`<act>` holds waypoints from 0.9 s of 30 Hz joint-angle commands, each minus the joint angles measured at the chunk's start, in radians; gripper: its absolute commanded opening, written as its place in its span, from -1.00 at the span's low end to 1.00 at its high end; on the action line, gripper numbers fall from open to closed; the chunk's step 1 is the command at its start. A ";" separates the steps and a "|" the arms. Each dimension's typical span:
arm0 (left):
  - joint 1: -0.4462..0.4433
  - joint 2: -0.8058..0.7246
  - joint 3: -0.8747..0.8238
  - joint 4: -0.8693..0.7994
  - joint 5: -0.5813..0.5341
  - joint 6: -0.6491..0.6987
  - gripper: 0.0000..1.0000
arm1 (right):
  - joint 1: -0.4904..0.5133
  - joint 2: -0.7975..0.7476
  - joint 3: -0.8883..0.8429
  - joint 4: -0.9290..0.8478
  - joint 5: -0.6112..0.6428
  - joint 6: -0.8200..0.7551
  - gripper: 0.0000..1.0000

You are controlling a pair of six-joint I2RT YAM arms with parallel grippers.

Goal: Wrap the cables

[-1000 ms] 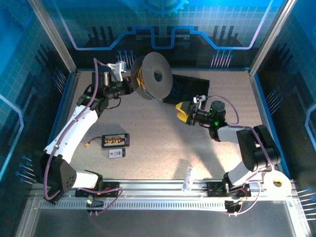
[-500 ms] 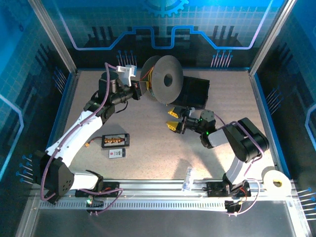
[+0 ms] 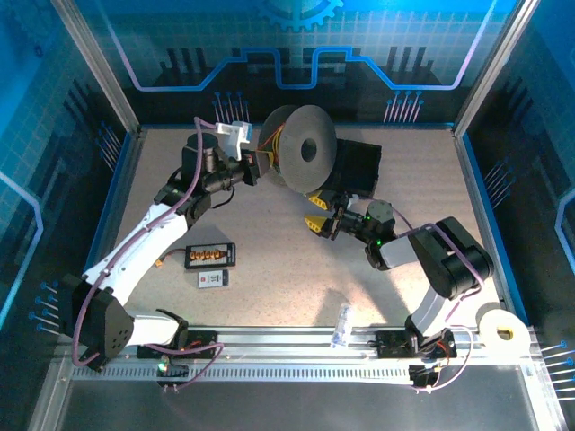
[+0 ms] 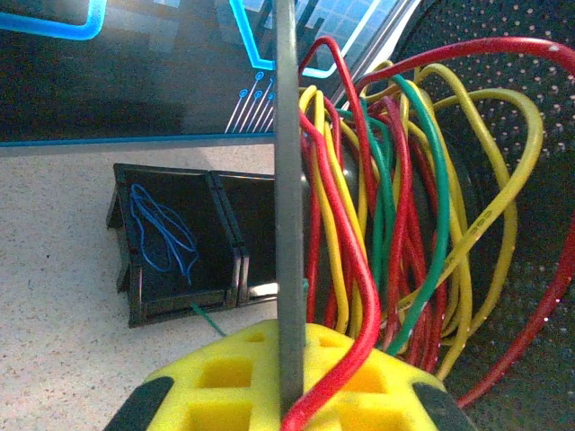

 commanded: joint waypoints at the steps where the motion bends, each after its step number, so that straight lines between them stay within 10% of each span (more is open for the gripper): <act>1: -0.010 -0.066 0.004 0.144 0.029 0.018 -1.00 | 0.000 -0.039 0.018 -0.033 0.034 0.004 0.25; 27: -0.021 -0.054 0.076 -0.041 0.057 -0.080 -1.00 | -0.011 -0.079 0.057 -0.180 0.086 -0.128 -1.00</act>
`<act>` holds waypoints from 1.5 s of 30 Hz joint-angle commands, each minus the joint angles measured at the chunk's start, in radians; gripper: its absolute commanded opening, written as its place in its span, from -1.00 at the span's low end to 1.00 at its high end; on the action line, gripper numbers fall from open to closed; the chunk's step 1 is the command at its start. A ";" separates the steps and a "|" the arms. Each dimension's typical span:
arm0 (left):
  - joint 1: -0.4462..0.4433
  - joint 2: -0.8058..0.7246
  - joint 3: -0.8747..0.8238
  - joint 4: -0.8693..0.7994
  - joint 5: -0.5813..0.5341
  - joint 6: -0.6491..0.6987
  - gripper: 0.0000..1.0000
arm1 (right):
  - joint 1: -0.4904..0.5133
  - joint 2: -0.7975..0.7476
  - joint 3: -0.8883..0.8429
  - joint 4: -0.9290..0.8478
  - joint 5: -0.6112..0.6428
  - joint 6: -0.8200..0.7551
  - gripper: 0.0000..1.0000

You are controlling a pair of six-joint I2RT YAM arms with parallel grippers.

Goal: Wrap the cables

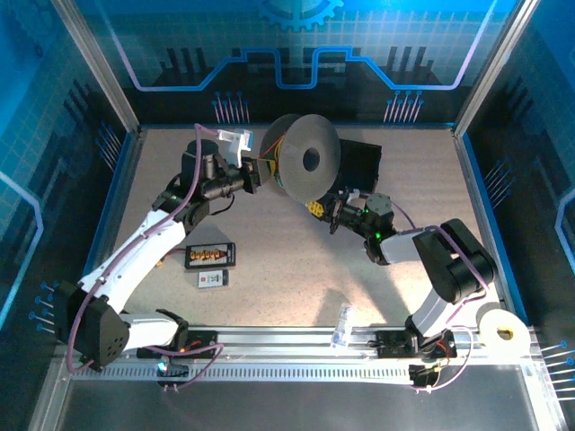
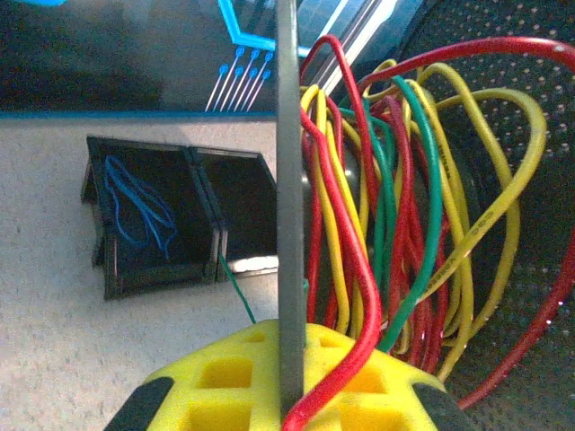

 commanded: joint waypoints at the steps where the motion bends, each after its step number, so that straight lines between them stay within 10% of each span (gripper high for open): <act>1: 0.000 0.008 0.146 -0.057 0.017 -0.070 -1.00 | -0.019 -0.070 0.001 -0.113 0.050 -0.152 -1.00; 12: 0.058 0.101 0.287 -0.284 0.076 -0.308 -1.00 | -0.058 -0.444 0.039 -0.696 0.255 -0.842 -1.00; 31: 0.114 0.171 0.359 -0.256 0.502 -0.415 -1.00 | -0.189 -0.554 0.165 -0.984 -0.012 -1.511 -1.00; 45: 0.080 0.259 0.442 -0.405 0.679 -0.250 -1.00 | -0.404 -0.403 0.210 -0.604 -0.497 -1.282 -1.00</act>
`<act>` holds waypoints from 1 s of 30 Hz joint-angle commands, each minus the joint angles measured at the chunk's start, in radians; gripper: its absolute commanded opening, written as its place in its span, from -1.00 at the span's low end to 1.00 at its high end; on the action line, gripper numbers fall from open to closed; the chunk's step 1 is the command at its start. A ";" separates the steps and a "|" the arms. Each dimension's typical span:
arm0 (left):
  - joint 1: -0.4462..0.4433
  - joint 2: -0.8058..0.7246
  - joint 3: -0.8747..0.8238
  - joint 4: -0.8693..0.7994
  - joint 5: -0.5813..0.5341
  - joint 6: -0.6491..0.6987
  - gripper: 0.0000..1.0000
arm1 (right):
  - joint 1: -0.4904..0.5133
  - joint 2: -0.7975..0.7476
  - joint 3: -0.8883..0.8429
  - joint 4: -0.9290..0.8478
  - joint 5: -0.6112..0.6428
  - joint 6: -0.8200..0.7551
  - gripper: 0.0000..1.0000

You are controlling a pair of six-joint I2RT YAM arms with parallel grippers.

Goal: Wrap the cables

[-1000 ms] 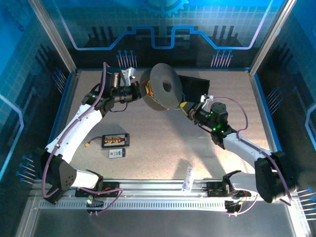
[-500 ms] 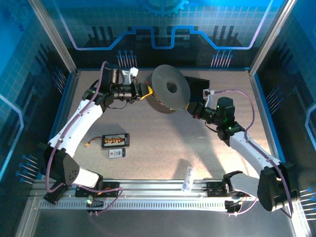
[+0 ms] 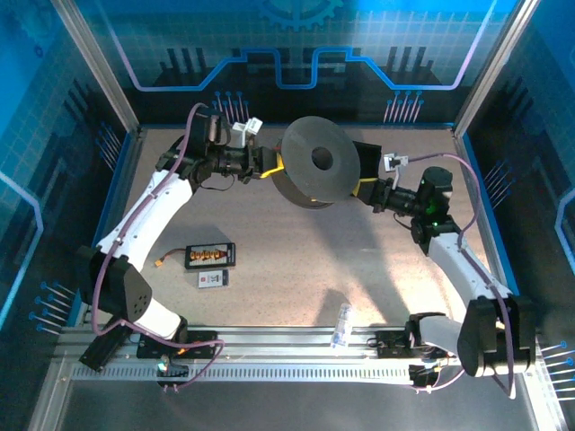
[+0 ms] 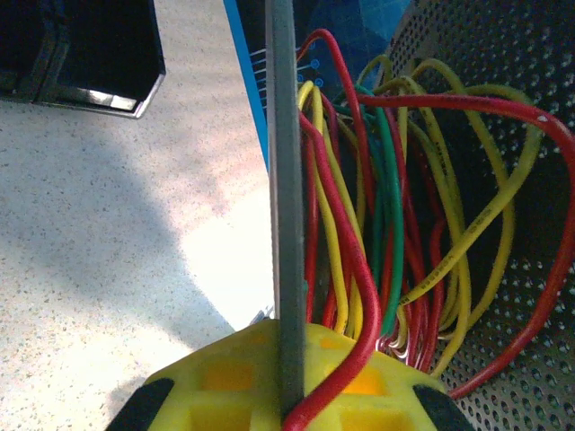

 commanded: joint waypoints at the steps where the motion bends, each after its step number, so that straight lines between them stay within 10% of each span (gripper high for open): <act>1: -0.021 0.002 0.075 -0.026 0.158 0.074 -1.00 | -0.043 0.082 0.043 0.222 -0.131 0.187 -1.00; 9: -0.062 0.035 0.118 -0.153 0.157 0.219 -1.00 | -0.091 0.299 0.079 0.778 -0.232 0.712 -1.00; 15: -0.112 0.067 0.168 -0.269 0.128 0.338 -1.00 | -0.070 0.351 0.136 0.835 -0.240 0.813 -1.00; 30: -0.176 0.134 0.237 -0.372 0.061 0.444 -1.00 | 0.002 0.156 0.274 -0.037 -0.259 0.155 -1.00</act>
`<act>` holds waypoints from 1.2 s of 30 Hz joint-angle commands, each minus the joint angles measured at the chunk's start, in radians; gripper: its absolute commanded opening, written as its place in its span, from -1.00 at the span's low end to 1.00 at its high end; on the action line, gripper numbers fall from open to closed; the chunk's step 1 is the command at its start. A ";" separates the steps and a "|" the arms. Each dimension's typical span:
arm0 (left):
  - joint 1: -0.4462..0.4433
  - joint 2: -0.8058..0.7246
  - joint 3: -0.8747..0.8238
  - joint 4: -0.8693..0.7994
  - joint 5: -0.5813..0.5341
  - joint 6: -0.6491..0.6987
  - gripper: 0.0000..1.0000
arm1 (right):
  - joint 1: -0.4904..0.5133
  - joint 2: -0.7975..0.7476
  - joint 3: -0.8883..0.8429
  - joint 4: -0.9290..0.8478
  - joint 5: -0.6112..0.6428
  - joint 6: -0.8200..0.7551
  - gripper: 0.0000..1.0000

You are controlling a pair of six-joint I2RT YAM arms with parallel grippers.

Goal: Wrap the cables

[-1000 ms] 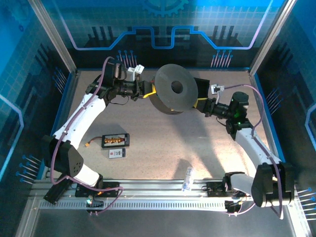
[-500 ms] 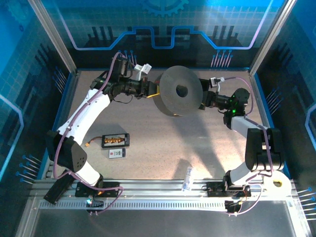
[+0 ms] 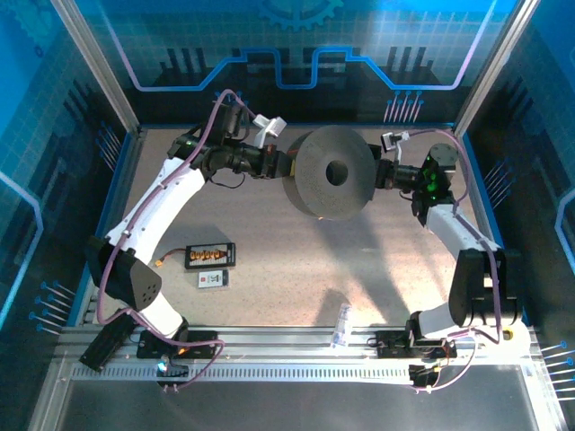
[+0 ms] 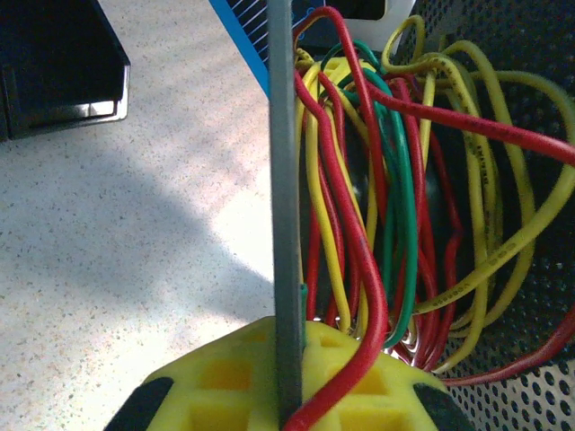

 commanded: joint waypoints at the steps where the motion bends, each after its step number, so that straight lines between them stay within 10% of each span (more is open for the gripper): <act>1: -0.074 0.032 0.011 -0.088 0.096 0.038 -1.00 | 0.049 -0.077 0.085 -0.232 0.039 -0.219 -1.00; 7: -0.060 -0.001 -0.021 -0.028 0.088 -0.009 -1.00 | 0.020 -0.095 0.061 -0.249 0.061 -0.223 -1.00; 12: -0.033 -0.033 -0.063 0.057 0.118 -0.079 -1.00 | -0.027 -0.089 0.014 -0.196 0.100 -0.163 -0.34; 36: 0.176 -0.096 -0.325 0.420 0.028 -0.450 -1.00 | -0.116 0.032 -0.186 0.003 0.238 0.122 0.20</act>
